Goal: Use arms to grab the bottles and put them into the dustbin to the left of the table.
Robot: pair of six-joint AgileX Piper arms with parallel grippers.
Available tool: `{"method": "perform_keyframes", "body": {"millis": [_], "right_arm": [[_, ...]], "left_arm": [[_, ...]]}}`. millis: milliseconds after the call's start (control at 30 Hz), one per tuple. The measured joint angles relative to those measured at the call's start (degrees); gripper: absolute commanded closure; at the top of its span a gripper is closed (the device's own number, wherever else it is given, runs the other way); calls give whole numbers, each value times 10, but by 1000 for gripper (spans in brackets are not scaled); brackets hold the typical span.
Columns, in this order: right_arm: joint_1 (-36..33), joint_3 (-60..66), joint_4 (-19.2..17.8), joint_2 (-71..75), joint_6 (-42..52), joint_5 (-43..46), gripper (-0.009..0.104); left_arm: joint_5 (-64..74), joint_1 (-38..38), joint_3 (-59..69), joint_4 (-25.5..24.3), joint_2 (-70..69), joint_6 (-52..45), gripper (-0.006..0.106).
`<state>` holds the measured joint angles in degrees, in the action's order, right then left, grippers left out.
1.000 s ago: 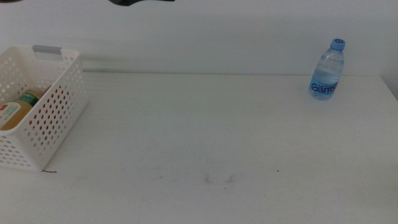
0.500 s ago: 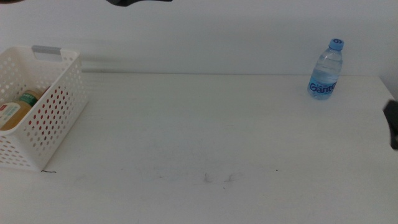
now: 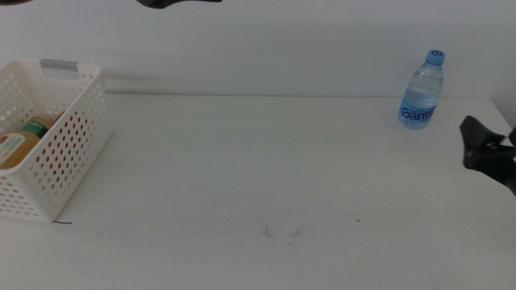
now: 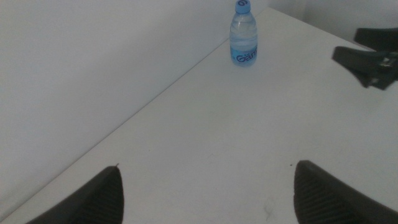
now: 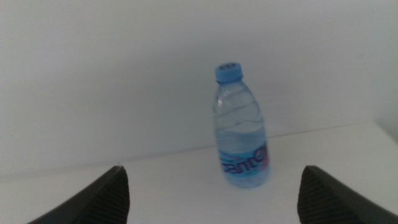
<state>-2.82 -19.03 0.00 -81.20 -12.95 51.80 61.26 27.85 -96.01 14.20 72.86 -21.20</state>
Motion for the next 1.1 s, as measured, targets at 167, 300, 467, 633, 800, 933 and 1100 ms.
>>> {"method": "perform_keyframes", "body": {"millis": [167, 300, 467, 633, 800, 933, 1100], "right_arm": [[0, -91, 4, -113, 102, 0, 5], [0, -168, 31, -199, 129, 0, 5], [1, -275, 50, -312, 156, 0, 5], [1, -380, 53, -414, 181, 0, 5], [1, -485, 78, -494, 188, -16, 5], [1, -568, 93, -543, 210, -61, 5], [1, -647, 104, -589, 232, -95, 28]], "left_arm": [[0, 0, 0, -2, 0, 0, 7], [0, 0, 0, -2, 0, 0, 7], [0, 0, 0, -2, 0, 0, 7], [0, 0, 0, -2, 0, 0, 7], [0, 0, 0, -2, 0, 0, 7], [0, 0, 0, -2, 0, 0, 7], [0, 0, 0, -2, 0, 0, 7]]}}
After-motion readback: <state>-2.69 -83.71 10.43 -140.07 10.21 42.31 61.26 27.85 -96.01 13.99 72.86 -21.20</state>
